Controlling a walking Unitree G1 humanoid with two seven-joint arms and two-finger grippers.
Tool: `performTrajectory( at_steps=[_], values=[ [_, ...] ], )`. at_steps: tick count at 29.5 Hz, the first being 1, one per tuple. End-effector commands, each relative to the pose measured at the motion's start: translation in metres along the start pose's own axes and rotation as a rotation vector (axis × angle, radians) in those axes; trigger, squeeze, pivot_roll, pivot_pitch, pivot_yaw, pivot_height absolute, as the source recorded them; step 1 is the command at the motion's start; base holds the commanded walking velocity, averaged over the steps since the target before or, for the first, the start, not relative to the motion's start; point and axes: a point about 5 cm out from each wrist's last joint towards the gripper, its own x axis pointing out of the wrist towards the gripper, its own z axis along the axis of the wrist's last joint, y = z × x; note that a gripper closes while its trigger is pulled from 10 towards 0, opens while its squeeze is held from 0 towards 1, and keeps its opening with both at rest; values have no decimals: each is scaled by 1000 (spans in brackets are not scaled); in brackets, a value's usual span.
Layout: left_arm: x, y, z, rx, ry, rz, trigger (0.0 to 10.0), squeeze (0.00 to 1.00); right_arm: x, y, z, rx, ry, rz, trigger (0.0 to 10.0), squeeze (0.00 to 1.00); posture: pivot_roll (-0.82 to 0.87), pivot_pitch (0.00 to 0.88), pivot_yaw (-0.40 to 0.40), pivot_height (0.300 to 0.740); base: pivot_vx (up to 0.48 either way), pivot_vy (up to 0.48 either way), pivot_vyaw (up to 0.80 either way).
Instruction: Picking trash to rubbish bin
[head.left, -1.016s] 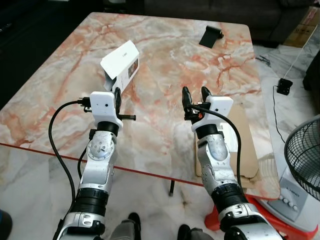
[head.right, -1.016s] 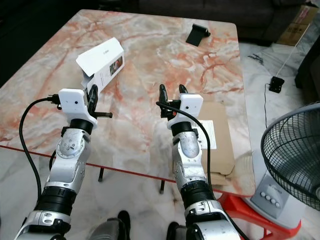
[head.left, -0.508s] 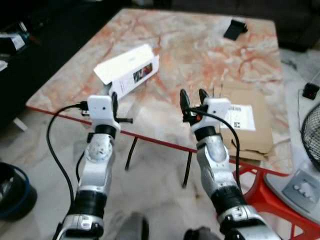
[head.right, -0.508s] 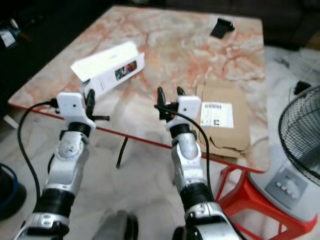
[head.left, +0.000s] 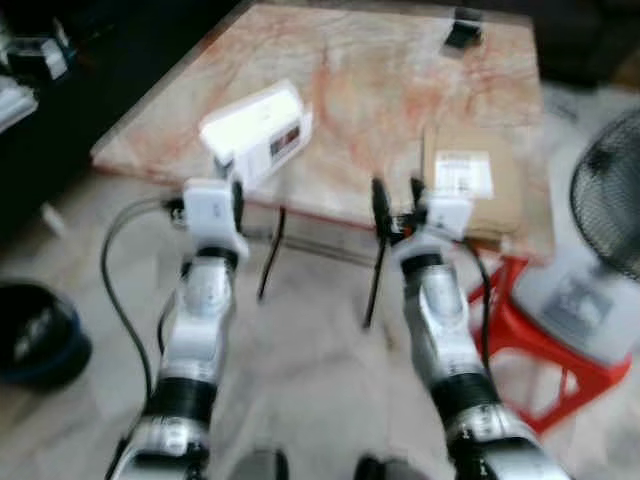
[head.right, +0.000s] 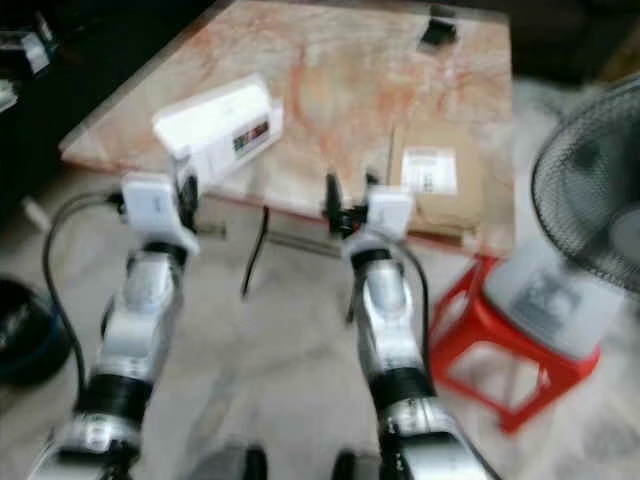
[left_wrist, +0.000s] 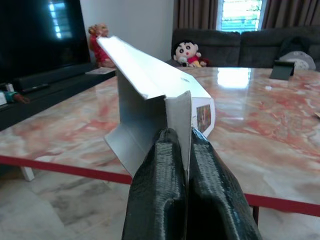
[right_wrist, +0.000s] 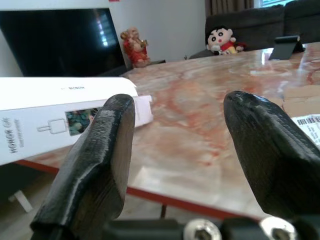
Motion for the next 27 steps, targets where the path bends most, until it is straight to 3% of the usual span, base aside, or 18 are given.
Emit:
performTrajectory(
  at_steps=[1, 27],
  values=[
    [-1, -1, -1, -8, 6, 6, 10000, 0, 0, 0, 0, -4, 4, 6, 10000, 0, 79, 183, 9, 740, 0, 0, 0],
    [-2, 1, -4, -6, 22, 10, 10000, 0, -3, -6, -6, -15, 37, -3, 10000, 0, 75, 190, 7, 740, 0, 0, 0]
  ],
)
